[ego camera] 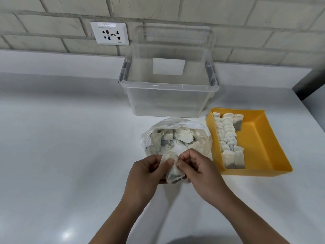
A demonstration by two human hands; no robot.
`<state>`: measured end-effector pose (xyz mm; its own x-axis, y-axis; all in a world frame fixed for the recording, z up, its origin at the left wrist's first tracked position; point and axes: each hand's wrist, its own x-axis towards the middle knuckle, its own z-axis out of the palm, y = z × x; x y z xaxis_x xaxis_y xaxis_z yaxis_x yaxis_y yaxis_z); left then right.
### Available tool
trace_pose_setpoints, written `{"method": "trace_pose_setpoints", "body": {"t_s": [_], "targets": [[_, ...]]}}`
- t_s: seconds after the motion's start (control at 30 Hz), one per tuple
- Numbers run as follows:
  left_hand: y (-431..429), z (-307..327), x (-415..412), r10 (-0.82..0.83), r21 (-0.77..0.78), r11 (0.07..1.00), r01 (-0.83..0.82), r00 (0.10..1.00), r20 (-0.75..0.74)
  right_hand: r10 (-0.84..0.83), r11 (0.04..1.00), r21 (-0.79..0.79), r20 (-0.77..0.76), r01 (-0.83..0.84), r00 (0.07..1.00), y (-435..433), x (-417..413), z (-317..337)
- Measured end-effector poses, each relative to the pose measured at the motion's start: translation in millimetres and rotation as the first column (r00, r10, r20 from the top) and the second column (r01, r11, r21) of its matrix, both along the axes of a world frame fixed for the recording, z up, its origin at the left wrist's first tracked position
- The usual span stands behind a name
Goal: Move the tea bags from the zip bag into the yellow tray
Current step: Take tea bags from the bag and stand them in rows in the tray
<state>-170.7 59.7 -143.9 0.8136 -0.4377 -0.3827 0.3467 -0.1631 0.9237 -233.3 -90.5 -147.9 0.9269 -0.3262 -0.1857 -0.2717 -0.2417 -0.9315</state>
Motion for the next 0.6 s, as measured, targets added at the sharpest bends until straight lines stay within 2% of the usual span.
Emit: {"method": "trace_pose_setpoints", "body": {"t_s": [0.03, 0.07, 0.1, 0.17, 0.23, 0.33, 0.5, 0.6], "targets": [[1, -3, 0, 0.012, 0.031, 0.999, -0.013, 0.999, 0.038, -0.012, 1.000, -0.018, 0.000, 0.012, 1.000, -1, -1, -1], [1, -6, 1, 0.024, 0.065, 0.997, -0.029, 0.997, 0.078, -0.033, 0.994, -0.101, 0.016, 0.035, 0.999, -4, -1, -2], [2, -9, 3, 0.034, 0.096, 0.994, -0.045, 0.993, 0.115, -0.056, 0.966, -0.249, 0.045, 0.065, 0.997, -9, 1, -3], [3, -12, 9, 0.053, 0.132, 0.988, -0.075, 0.985, 0.164, -0.066, 0.822, -0.562, 0.065, 0.091, 0.996, -19, 11, -4], [3, -12, 15, 0.066, 0.122, 0.989, -0.088, 0.983, 0.170, -0.109, 0.691, -0.722, -0.056, 0.035, 0.992, -26, 27, -4], [2, -12, 19, 0.073, 0.112, 0.989, -0.093, 0.982, 0.174, -0.180, 0.582, -0.811, -0.201, -0.060, 0.963, -32, 49, -8], [5, -14, 20, 0.081, 0.124, 0.987, -0.100, 0.986, 0.146, -0.233, 0.541, -0.838, -0.228, -0.069, 0.945, -37, 71, -14], [5, -12, 23, 0.087, 0.113, 0.988, -0.104, 0.986, 0.143, -0.209, 0.522, -0.850, -0.198, -0.062, 0.958, -40, 71, -16]]}}
